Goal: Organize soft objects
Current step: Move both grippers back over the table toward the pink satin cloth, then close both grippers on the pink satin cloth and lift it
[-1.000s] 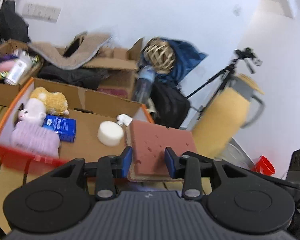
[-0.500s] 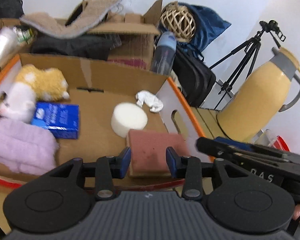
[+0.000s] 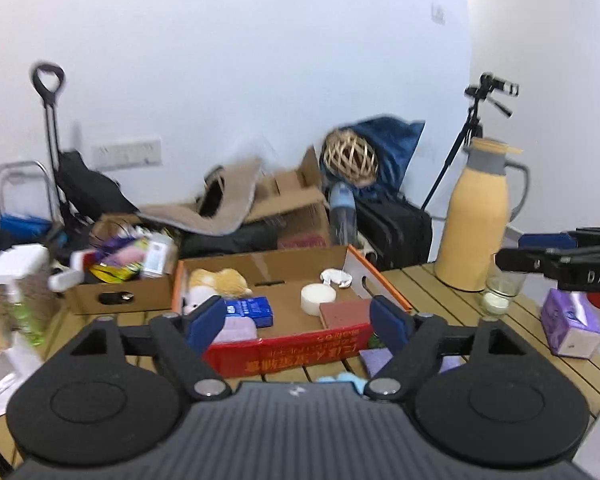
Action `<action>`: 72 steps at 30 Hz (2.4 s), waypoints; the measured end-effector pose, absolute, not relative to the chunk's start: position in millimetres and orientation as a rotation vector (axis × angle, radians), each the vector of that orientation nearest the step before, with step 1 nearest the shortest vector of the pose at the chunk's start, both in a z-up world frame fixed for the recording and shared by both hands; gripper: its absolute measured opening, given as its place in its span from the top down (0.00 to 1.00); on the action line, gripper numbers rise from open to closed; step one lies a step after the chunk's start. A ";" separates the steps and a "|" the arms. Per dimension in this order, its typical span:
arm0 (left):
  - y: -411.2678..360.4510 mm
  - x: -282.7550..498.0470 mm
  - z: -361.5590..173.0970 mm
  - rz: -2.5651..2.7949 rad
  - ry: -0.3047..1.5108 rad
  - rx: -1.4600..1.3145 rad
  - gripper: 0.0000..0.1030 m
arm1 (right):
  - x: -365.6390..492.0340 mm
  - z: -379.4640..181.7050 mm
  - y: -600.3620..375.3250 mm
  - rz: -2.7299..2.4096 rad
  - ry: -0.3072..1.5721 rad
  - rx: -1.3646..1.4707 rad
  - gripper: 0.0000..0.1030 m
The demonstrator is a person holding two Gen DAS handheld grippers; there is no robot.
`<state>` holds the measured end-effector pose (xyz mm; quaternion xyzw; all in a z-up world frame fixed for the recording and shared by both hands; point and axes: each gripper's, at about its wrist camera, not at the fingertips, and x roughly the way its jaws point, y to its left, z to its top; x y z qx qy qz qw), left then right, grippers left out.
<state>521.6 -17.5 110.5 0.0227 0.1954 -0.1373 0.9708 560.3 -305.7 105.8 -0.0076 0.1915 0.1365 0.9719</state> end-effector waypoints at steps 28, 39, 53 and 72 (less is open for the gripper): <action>11.9 292.3 5.2 -0.166 0.383 0.042 0.09 | 320.6 -12.5 -247.8 0.323 0.423 0.050 0.31; 19.1 456.6 0.3 -0.175 0.507 -0.081 0.36 | 437.7 -31.5 -232.5 0.322 0.523 0.123 0.38; 38.4 562.3 -45.9 -0.288 0.651 -0.227 0.81 | 560.1 -72.3 -188.1 0.394 0.699 0.116 0.53; 28.5 553.6 -49.5 -0.386 0.641 -0.291 0.88 | 541.6 -73.2 -177.3 0.445 0.685 0.002 0.95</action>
